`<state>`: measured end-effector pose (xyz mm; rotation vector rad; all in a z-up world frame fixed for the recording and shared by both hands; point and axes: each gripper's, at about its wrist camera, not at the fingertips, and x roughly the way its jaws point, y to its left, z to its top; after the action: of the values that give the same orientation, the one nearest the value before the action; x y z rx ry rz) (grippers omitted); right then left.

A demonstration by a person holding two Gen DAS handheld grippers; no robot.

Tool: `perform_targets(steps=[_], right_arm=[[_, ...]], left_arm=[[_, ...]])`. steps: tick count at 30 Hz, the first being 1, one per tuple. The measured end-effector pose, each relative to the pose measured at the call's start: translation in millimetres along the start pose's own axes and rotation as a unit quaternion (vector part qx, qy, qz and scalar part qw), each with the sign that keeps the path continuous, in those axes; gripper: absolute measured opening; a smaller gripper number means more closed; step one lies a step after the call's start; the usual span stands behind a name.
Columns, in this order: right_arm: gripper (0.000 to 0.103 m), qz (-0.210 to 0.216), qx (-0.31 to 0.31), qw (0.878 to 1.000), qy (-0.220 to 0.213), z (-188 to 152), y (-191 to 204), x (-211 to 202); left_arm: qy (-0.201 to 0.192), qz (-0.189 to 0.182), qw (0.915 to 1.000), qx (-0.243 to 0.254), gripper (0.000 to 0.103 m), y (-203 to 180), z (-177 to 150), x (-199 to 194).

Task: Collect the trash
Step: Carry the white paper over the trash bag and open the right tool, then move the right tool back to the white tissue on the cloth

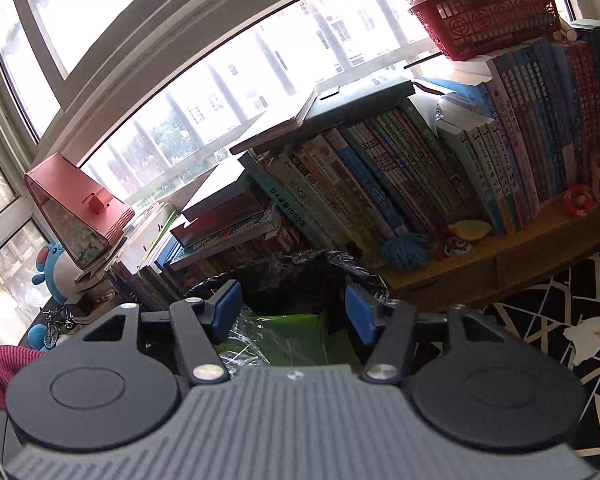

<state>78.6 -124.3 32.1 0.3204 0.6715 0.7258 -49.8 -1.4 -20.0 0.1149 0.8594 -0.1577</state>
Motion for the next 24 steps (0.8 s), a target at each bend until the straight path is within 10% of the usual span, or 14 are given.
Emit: perform_targets(steps=[12,24], right_arm=[[0.078,-0.054,0.04,0.997,-0.03,8.7,-32.2,-6.8],[0.085,-0.215,0.133,0.966,-0.052,-15.0,-134.8,2.5]], left_arm=[[-0.001,0.0,1.0,0.001,0.063,-0.7,0.3,0.1],[0.001,0.0,1.0,0.001,0.064,-1.0,1.2,-0.3]])
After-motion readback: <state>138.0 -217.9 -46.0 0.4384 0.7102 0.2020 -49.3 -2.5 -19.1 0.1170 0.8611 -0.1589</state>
